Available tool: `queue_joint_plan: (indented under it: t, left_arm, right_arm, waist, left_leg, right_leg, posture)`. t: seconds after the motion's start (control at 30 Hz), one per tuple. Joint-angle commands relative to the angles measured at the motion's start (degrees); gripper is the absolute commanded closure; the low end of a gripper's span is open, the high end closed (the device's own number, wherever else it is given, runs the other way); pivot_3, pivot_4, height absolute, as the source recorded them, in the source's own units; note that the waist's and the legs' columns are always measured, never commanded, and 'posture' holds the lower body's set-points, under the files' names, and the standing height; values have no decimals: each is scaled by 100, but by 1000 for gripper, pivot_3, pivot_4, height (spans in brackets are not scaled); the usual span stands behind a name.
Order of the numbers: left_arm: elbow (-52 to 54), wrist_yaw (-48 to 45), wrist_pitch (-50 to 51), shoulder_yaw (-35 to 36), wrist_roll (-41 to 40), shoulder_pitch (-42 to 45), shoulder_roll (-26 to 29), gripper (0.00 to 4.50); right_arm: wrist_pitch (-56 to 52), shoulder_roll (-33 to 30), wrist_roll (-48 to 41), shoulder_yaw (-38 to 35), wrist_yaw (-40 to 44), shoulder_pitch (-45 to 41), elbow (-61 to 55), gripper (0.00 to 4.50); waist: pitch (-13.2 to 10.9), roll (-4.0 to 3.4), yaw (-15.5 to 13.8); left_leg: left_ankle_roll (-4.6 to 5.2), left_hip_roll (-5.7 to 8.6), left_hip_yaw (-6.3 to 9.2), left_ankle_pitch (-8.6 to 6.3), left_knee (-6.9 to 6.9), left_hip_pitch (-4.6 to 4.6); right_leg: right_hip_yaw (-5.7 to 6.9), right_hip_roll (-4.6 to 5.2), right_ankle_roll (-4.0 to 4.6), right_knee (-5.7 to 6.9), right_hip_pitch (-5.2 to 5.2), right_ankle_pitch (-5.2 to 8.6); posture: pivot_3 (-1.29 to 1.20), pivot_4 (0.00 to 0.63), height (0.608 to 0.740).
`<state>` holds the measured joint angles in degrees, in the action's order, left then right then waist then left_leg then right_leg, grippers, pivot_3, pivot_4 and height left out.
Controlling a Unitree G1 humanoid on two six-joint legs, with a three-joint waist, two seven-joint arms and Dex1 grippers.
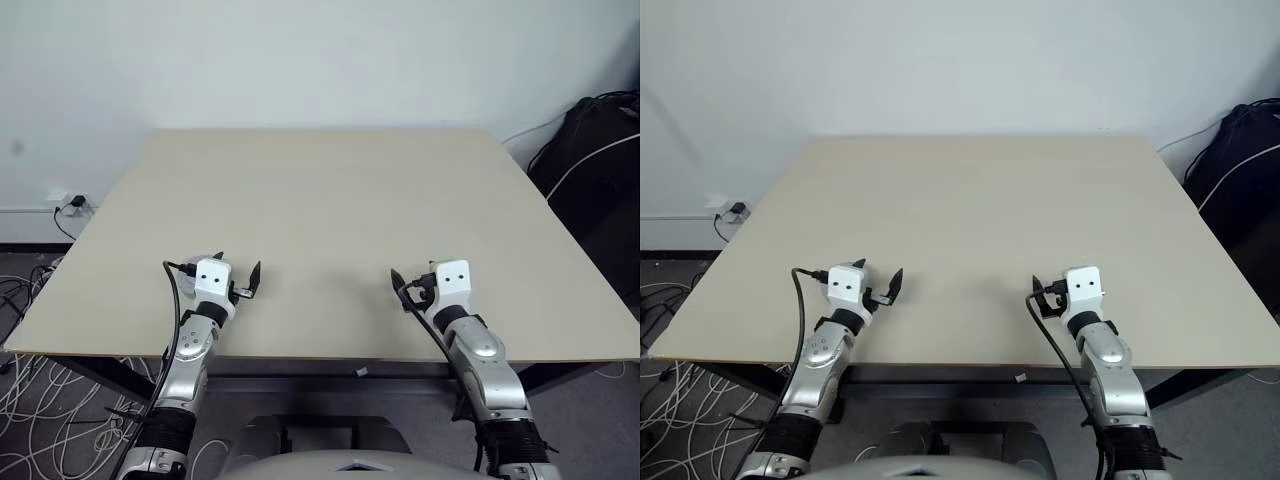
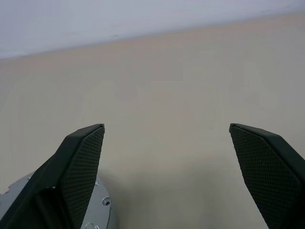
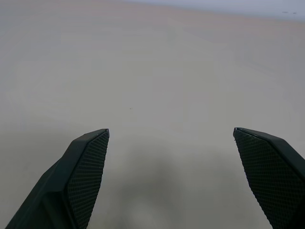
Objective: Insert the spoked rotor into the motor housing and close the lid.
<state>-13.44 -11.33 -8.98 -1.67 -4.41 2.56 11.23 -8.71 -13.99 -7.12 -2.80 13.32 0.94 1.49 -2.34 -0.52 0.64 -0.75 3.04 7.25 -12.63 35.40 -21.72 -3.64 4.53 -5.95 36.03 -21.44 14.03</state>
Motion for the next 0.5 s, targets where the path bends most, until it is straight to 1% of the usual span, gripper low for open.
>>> queue_joint_plan:
  t: [0.03, 0.5]
  left_arm:
    - [83, -10, -144, 58, 71, 50, -22, 59]
    - [133, -30, -112, 52, 67, -28, -23, 59]
  right_arm:
    - [93, 14, -17, -111, -19, -56, -159, 0]
    - [60, 40, -13, -91, -13, -30, -147, 0]
  waist:
    - [0, 0, 0]
    - [1, -1, 1]
  left_leg:
    - [0, 0, 0, 0, 2, 0]
    - [1, 1, 2, 1, 17, 4]
  right_leg:
    - [0, 0, -1, 0, 0, 0]
    - [0, -1, -3, 8, 1, -2]
  posture:
    - [0, 0, 740]
    - [0, 0, 740]
